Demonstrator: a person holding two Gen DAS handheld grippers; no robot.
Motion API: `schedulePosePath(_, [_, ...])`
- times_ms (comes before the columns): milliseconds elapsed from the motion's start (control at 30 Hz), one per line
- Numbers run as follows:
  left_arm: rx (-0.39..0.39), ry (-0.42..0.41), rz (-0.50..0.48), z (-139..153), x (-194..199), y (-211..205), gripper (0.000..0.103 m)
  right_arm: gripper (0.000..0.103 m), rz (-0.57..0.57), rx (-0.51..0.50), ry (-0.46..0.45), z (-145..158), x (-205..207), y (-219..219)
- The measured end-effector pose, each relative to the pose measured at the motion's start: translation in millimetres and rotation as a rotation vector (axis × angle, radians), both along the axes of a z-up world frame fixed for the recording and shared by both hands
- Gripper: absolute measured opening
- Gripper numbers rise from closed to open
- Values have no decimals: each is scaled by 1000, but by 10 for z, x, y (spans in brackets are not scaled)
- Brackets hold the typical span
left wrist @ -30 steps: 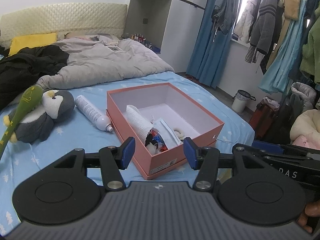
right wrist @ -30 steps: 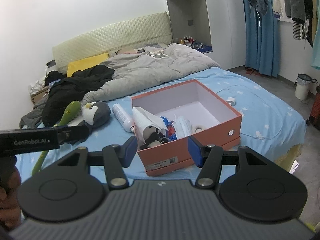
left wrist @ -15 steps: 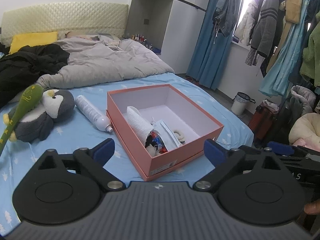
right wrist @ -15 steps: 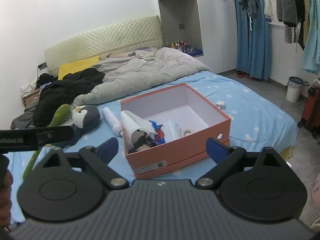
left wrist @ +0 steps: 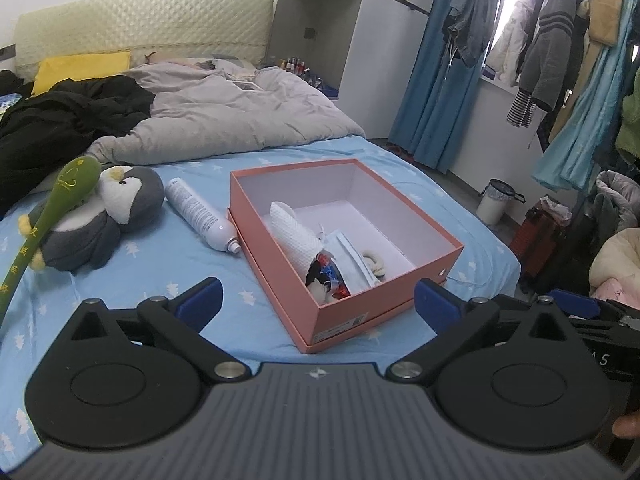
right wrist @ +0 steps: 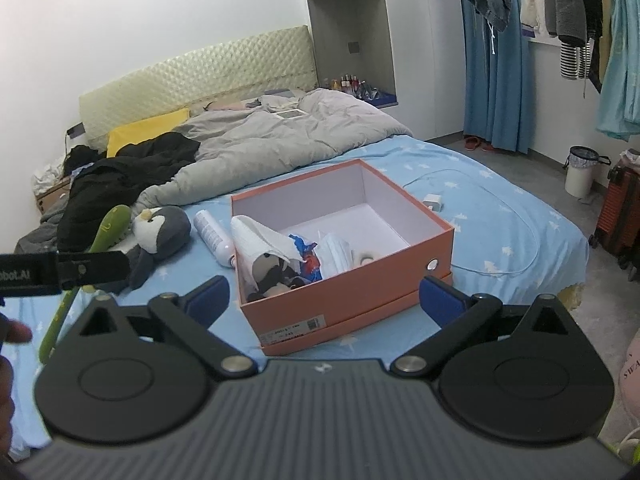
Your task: Organize soft objects
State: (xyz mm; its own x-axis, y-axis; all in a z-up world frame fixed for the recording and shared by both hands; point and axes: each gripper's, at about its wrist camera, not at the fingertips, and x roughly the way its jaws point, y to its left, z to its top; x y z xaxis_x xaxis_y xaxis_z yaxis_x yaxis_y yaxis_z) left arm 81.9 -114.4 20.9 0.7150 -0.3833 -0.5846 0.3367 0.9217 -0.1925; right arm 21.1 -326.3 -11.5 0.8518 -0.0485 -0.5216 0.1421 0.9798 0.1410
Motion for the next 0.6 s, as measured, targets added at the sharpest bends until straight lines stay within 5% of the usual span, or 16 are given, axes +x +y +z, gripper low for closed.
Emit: schedulePosePath(600, [8, -15, 3, 15, -46, -1, 103, 103, 9, 11, 12, -46, 3, 19])
